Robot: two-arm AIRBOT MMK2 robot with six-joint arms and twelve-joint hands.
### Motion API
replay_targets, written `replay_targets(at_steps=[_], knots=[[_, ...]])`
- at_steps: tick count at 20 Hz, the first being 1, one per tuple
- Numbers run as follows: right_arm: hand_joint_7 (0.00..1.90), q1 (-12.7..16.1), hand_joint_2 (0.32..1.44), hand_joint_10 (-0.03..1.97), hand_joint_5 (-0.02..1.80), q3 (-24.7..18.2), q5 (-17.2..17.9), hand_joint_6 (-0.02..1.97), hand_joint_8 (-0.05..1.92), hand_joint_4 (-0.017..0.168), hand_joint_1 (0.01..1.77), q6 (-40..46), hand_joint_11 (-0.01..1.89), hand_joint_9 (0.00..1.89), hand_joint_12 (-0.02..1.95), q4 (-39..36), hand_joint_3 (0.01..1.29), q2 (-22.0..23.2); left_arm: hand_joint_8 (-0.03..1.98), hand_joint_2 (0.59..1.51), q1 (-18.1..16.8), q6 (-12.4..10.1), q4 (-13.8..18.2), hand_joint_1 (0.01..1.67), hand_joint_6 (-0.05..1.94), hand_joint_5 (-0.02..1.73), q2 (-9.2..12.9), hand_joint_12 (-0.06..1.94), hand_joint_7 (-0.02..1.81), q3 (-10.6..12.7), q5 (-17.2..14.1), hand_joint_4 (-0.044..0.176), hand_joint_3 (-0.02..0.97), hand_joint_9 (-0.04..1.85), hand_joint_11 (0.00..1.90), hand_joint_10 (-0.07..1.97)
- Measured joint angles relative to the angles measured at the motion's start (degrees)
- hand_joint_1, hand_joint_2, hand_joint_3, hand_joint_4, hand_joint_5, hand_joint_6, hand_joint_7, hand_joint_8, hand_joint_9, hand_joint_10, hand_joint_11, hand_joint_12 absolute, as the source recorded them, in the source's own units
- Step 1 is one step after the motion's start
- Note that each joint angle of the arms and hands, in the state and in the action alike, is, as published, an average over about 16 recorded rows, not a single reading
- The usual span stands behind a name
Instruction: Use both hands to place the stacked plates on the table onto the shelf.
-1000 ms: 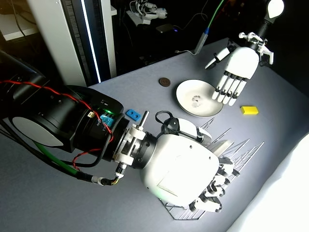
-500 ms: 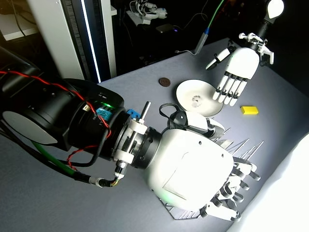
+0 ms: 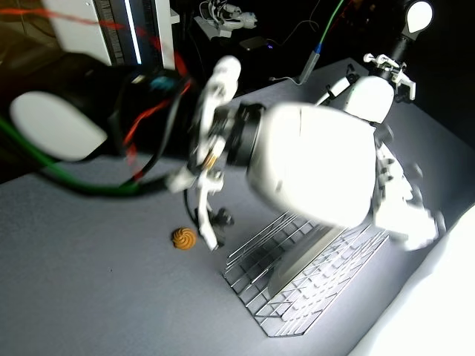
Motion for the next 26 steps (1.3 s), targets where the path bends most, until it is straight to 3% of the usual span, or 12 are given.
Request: replay_targets(at_steps=[6, 11, 15, 26], knots=[[0.26, -4.64, 1.05, 0.04, 0.25, -10.59, 3.06, 0.0, 0.0, 0.003, 0.76, -25.05, 0.02, 0.24, 0.61, 4.28, 0.01, 0.25, -0.02, 1.112, 2.45, -1.64, -1.06, 0.02, -0.01, 0.04, -0.3, 0.15, 0.0, -0.07, 0.91, 0.006, -0.001, 0.09, 0.02, 0.04], [0.1, -9.2, 0.97, 0.02, 0.1, -14.96, 5.89, 0.0, 0.0, 0.005, 0.83, -38.81, 0.02, 0.09, 0.23, 10.63, 0.01, -1.22, -0.02, 1.11, 3.72, -3.28, -1.61, 0.02, -0.02, 0.03, -0.41, 0.14, -0.01, -0.21, 1.41, 0.005, -0.001, 0.09, 0.02, 0.04], [0.02, -12.19, 0.92, 0.02, 0.02, -14.93, 7.82, 0.0, 0.0, 0.005, 0.91, -44.32, 0.02, 0.02, 0.01, 14.83, 0.01, -3.85, -0.02, 1.107, 4.06, -4.29, -1.82, 0.02, -0.02, 0.03, -0.43, 0.14, -0.01, -0.31, 1.51, 0.004, -0.001, 0.09, 0.02, 0.04], [0.02, -16.47, 0.91, 0.02, 0.02, -7.25, 8.57, 0.0, 0.0, 0.005, 0.98, -48.92, 0.02, 0.02, 0.0, 20.25, 0.01, -14.89, -0.02, 1.105, 4.3, -5.21, -2.03, 0.02, -0.02, 0.03, -0.42, 0.14, -0.01, -0.41, 1.53, 0.004, -0.001, 0.09, 0.02, 0.04]])
